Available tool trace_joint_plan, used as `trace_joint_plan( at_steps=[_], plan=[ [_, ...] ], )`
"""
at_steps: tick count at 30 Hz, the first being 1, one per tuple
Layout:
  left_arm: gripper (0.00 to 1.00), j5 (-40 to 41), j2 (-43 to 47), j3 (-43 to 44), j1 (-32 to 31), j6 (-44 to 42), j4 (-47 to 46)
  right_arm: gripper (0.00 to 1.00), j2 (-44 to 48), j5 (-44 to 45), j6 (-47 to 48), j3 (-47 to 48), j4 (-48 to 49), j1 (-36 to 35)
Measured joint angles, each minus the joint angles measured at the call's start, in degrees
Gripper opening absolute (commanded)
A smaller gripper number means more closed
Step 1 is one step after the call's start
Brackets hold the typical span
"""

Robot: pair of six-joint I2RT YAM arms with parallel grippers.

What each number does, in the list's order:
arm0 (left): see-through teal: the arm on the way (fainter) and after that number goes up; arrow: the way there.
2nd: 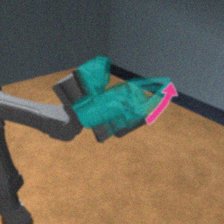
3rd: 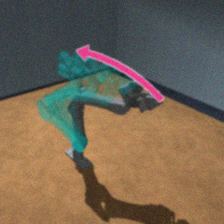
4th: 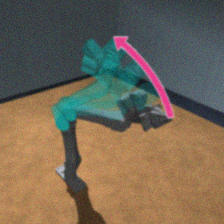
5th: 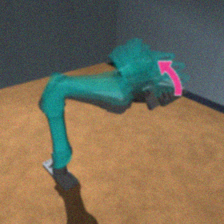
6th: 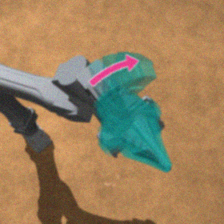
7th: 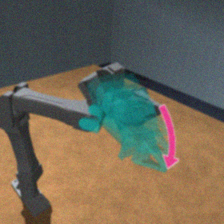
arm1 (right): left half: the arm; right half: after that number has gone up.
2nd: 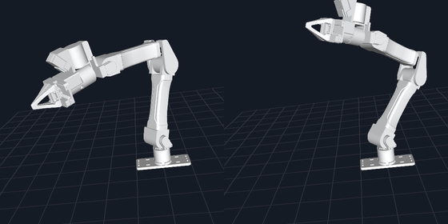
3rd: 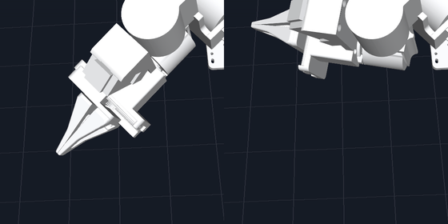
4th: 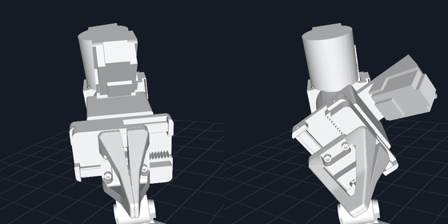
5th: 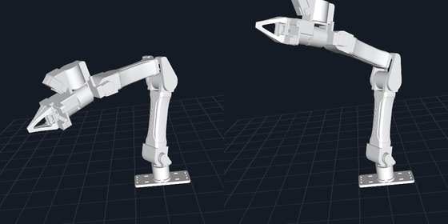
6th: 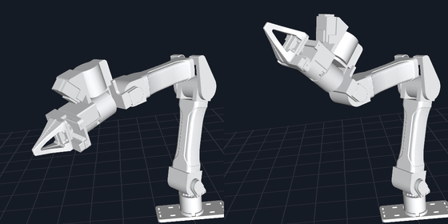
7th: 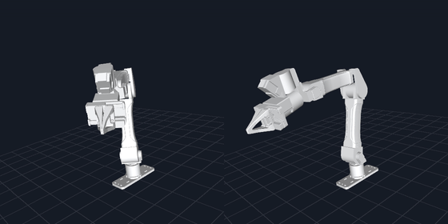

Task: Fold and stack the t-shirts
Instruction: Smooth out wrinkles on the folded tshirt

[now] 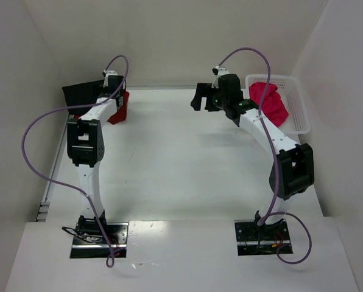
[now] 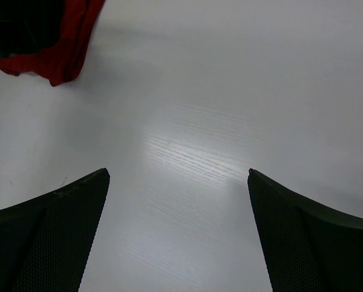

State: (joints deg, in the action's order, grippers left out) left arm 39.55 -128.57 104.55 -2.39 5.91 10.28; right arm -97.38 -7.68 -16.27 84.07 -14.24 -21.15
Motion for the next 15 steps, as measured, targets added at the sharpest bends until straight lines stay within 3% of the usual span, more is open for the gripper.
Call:
trace_joint_plan(
  at_steps=[10,14,15],
  plan=[
    [1.00,-3.72,-3.15,0.13,1.01,-1.42,-0.02,1.00,-0.74,0.00,0.00,0.00,-0.46,0.00],
    [0.92,-3.41,-4.85,1.01,1.25,-1.51,-0.07,1.00,-0.74,0.02,0.00,0.00,-0.81,0.00],
    [0.86,-3.37,-5.11,1.09,1.27,-1.60,-0.07,1.00,-0.76,0.07,0.00,0.00,-0.87,0.00]
  ],
)
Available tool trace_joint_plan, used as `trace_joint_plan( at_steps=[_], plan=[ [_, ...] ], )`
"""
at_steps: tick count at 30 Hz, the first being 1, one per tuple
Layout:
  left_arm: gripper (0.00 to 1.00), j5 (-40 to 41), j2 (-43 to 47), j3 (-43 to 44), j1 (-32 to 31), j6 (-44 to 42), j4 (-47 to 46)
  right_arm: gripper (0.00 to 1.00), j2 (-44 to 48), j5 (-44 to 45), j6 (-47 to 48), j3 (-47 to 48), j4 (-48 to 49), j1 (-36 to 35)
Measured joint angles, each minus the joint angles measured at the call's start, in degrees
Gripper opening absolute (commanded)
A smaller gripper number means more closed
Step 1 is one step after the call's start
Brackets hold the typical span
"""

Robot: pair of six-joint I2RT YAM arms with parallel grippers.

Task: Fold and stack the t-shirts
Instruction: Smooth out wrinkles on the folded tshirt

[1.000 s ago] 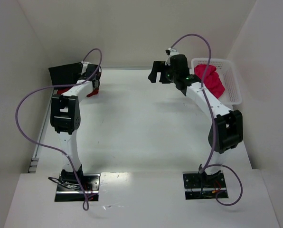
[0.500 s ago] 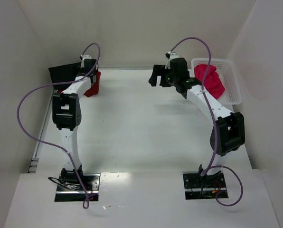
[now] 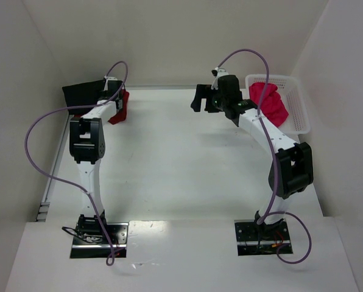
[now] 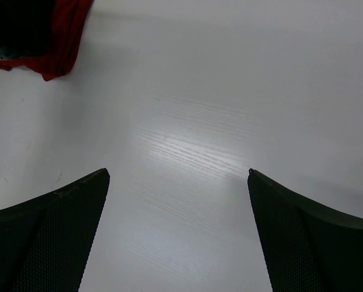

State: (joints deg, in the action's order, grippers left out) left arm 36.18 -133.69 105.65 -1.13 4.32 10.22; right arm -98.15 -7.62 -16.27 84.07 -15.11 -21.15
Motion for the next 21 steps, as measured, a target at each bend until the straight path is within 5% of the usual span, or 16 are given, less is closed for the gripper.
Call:
trace_joint_plan(
  at_steps=[7,9,12,21],
  plan=[
    [0.65,0.00,-0.50,0.68,0.42,-1.14,-0.22,1.00,-0.33,0.39,0.00,0.00,-0.17,0.00],
    [0.65,-0.04,-0.50,0.96,0.44,-1.29,-0.52,1.00,-0.44,0.44,0.00,0.00,-0.24,0.00],
    [0.79,-0.04,-0.74,1.90,0.48,-1.68,-0.59,1.00,-0.48,0.57,0.00,0.00,-0.42,0.00],
    [0.74,-0.33,-4.26,5.73,0.52,-3.34,-1.22,1.00,-0.52,0.79,0.00,-0.13,-0.55,0.00]
  ],
)
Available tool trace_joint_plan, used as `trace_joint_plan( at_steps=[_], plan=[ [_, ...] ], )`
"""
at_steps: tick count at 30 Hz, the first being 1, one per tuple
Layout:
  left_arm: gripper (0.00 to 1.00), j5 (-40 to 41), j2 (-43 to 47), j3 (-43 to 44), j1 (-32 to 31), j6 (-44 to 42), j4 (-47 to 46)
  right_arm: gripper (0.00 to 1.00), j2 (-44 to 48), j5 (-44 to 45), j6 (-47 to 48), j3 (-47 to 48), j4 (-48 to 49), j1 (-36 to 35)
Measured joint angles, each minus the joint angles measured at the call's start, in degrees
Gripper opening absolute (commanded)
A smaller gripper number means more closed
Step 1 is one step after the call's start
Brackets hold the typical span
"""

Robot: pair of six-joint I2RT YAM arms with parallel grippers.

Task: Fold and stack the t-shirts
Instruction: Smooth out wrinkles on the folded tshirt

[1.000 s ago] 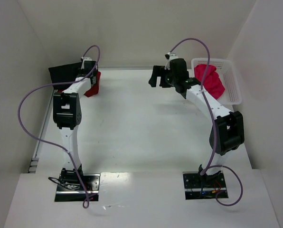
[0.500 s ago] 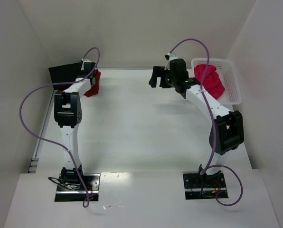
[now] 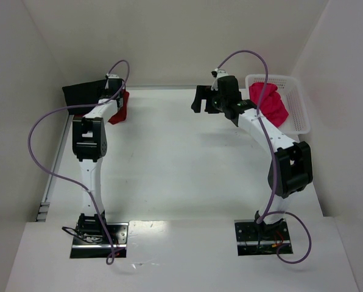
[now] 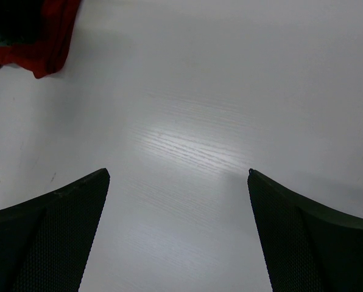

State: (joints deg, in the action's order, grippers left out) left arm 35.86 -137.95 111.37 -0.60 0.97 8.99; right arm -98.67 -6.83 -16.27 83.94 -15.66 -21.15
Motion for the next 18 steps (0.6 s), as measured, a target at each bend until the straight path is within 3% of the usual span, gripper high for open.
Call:
trace_joint_plan(
  at_steps=[3,8,12,18],
  plan=[
    [0.63,-0.20,-0.79,0.52,0.00,-0.79,-0.04,1.00,-0.07,0.17,0.00,-0.02,-0.02,0.00],
    [0.31,-0.26,-0.83,0.55,0.00,-0.94,-0.15,1.00,-0.07,0.24,0.00,-0.02,-0.02,0.00],
    [0.13,-0.37,-0.83,0.48,-0.42,-1.07,-0.11,1.00,-0.07,0.24,0.00,-0.02,-0.02,0.00],
    [0.10,0.00,0.02,-2.14,-2.01,-1.27,-0.26,1.00,-0.07,0.22,0.00,-0.04,0.00,0.00]
  ],
)
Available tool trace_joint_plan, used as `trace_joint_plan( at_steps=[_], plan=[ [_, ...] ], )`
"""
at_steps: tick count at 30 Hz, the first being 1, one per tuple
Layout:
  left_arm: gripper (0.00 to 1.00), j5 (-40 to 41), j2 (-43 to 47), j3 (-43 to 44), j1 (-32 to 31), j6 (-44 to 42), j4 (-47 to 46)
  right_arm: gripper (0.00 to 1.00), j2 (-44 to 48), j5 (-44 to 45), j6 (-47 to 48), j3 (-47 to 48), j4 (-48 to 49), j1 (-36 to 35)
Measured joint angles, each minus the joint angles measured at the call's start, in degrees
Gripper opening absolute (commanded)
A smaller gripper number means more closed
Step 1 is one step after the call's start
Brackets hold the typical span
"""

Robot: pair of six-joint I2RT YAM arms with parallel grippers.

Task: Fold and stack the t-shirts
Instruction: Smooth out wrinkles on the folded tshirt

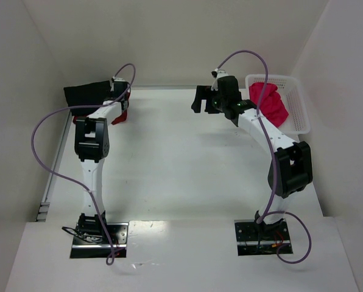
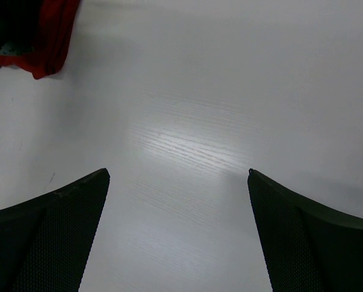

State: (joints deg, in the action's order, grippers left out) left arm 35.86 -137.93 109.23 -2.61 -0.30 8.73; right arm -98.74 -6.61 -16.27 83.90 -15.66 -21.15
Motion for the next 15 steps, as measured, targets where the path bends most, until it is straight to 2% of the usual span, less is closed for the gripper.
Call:
trace_joint_plan(
  at_steps=[15],
  plan=[
    [0.07,-0.52,9.18,-1.90,-2.25,-0.83,4.09,1.00,0.00,-0.04,-0.35,-2.25,0.22,0.00]
  ],
)
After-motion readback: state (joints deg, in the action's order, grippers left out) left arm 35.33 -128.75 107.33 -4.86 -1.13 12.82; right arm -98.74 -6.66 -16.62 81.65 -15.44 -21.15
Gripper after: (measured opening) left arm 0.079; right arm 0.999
